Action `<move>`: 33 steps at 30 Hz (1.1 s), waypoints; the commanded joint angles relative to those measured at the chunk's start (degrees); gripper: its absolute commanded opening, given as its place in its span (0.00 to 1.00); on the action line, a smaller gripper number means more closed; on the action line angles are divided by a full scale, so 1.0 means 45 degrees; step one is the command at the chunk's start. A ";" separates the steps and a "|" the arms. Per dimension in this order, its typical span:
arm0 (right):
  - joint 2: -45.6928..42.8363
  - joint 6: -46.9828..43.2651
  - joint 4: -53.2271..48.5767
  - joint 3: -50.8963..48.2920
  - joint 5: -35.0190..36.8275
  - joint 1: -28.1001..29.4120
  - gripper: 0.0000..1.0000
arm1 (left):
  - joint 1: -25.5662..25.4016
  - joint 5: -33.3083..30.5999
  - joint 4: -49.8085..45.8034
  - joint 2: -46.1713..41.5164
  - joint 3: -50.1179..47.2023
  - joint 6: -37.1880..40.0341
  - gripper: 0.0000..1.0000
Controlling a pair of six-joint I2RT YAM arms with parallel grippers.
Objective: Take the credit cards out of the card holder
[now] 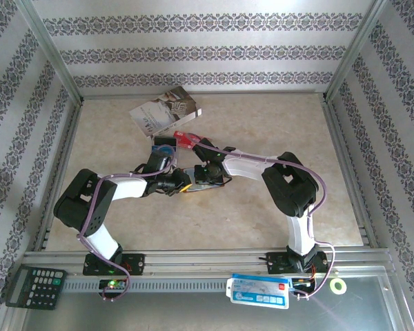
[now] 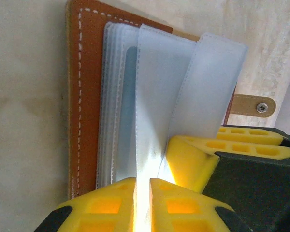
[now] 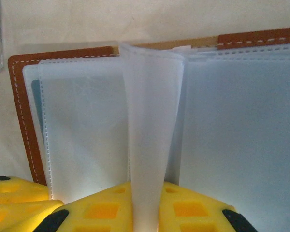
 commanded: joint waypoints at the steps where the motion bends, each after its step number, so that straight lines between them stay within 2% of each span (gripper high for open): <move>1: 0.0208 0.0116 0.0260 -0.0606 -0.0374 -0.0053 0.17 | -0.0181 0.0113 0.0319 0.0190 0.0327 0.0128 0.14; 6: -0.0745 0.0277 0.1376 -0.1118 -0.0990 -0.0391 0.27 | -0.0170 0.0095 0.0193 0.0305 0.0444 0.0260 0.13; 9: -0.1577 0.0507 0.1988 -0.1411 -0.0887 -0.0664 0.36 | -0.0185 0.0056 0.0105 0.0386 0.0487 0.0345 0.11; 15: -0.2858 0.1208 0.3272 -0.2266 -0.0790 -0.1109 0.47 | -0.0211 0.0249 0.0210 0.0423 0.0632 0.0369 0.11; 20: -0.3578 0.1549 0.3886 -0.3027 -0.0478 -0.1351 0.49 | -0.0292 0.0840 0.0971 0.0329 0.0867 0.0121 0.21; 23: -0.3821 0.1559 0.3906 -0.3252 -0.0378 -0.1491 0.49 | -0.0400 0.1037 0.1796 0.0307 0.0788 0.0052 0.41; 24: -0.3899 0.1541 0.3924 -0.3320 -0.0351 -0.1546 0.49 | -0.0445 0.0995 0.2034 0.0355 0.0741 0.0072 0.44; 30: -0.4705 0.1598 0.3964 -0.3899 0.0233 -0.1946 0.49 | -0.0672 0.1192 0.2812 0.0770 0.0961 0.0009 0.53; 33: -0.5402 0.1668 0.3982 -0.4383 0.0786 -0.2258 0.49 | -0.0888 0.1059 0.2834 0.0863 0.1274 0.0087 0.54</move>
